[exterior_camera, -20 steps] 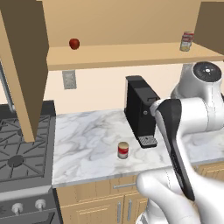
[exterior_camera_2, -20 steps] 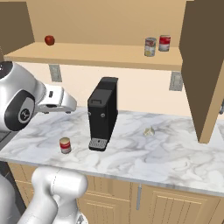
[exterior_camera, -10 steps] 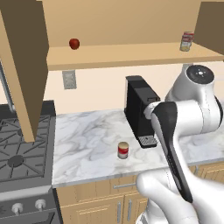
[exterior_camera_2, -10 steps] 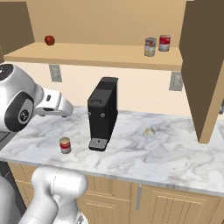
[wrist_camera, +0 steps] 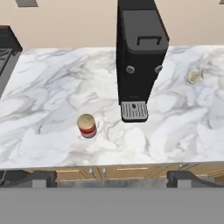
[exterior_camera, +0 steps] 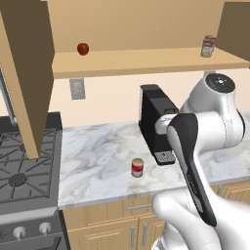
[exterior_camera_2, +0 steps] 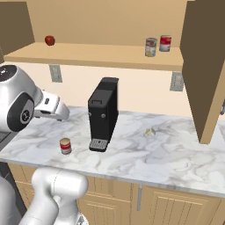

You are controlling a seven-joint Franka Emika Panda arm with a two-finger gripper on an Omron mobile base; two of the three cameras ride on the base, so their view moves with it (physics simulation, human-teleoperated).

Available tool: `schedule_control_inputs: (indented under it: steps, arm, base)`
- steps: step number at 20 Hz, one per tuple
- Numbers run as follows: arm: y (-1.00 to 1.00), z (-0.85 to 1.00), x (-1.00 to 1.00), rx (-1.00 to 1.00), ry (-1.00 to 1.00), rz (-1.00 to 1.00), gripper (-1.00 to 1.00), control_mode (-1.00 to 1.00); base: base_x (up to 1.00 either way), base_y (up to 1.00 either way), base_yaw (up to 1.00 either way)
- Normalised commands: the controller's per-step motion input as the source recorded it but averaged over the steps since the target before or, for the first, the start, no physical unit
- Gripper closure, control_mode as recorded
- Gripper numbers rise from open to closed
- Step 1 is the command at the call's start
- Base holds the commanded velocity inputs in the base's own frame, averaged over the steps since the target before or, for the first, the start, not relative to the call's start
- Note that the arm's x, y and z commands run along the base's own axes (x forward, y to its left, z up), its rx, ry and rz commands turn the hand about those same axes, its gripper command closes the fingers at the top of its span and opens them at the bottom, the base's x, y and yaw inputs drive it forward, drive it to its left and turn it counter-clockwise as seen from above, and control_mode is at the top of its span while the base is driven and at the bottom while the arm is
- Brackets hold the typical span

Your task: Pick the cans from the counter and place them in their designated side in the cabinet.

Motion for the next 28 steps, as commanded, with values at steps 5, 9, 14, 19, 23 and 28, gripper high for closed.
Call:
schedule_control_inputs:
  steps: [5, 9, 14, 19, 23, 28]
  arm:
    - [0.16, -0.10, 0.04, 0.06, 0.00, 0.00, -1.00, -1.00]
    - [0.18, -0.10, 0.01, 0.08, 0.00, 0.00, -1.00, -1.00]
    - [0.20, -0.20, 0.09, 0.05, 0.00, 0.00, -1.00, -1.00]
    - [0.11, -0.29, 0.14, 0.01, 0.00, 0.00, -1.00, -1.00]
    - [0.05, -0.28, 0.16, 0.00, 0.00, 0.00, -1.00, -1.00]
    - [0.04, -0.22, 0.22, 0.00, 0.00, 0.00, -1.00, -1.00]
  base:
    - [0.00, 0.00, 0.00]
    - [0.00, 0.00, 0.00]
    - [0.00, 0.00, 0.00]
    - [0.00, 0.00, 0.00]
    - [0.00, 0.00, 0.00]
    - [0.00, 0.00, 0.00]
